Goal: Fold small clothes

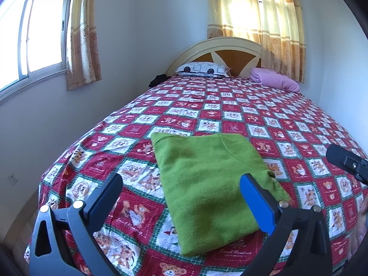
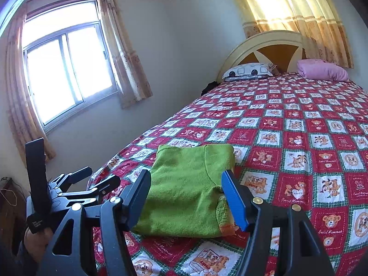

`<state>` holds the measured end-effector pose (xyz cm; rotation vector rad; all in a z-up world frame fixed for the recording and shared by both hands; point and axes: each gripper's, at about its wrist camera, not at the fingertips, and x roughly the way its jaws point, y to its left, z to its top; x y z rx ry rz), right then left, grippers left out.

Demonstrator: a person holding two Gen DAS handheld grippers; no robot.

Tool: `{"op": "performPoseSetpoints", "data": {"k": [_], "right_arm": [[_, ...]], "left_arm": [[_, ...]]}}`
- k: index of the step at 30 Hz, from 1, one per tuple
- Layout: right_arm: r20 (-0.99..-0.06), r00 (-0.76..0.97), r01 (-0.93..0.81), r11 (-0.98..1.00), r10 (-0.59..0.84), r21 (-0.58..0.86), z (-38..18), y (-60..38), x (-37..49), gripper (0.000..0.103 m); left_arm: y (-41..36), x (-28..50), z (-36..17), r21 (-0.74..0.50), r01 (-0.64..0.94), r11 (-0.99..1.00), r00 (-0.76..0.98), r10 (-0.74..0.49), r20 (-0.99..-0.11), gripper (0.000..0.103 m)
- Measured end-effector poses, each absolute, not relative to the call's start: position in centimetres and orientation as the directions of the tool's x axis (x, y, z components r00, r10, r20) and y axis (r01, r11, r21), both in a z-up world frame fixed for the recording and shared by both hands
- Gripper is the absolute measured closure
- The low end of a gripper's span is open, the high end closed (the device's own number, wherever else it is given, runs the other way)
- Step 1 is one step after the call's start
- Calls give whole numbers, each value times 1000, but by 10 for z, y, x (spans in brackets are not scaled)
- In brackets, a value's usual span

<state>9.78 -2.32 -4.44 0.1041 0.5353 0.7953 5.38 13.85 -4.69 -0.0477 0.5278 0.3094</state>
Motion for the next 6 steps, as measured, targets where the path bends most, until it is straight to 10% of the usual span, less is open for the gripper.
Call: {"op": "performPoseSetpoints", "data": {"k": [6], "right_arm": [[-434, 562, -658, 699, 704, 281, -49, -19, 97, 38]], "left_arm": [[141, 55, -49, 32, -303, 952, 819, 278, -502, 0]]}}
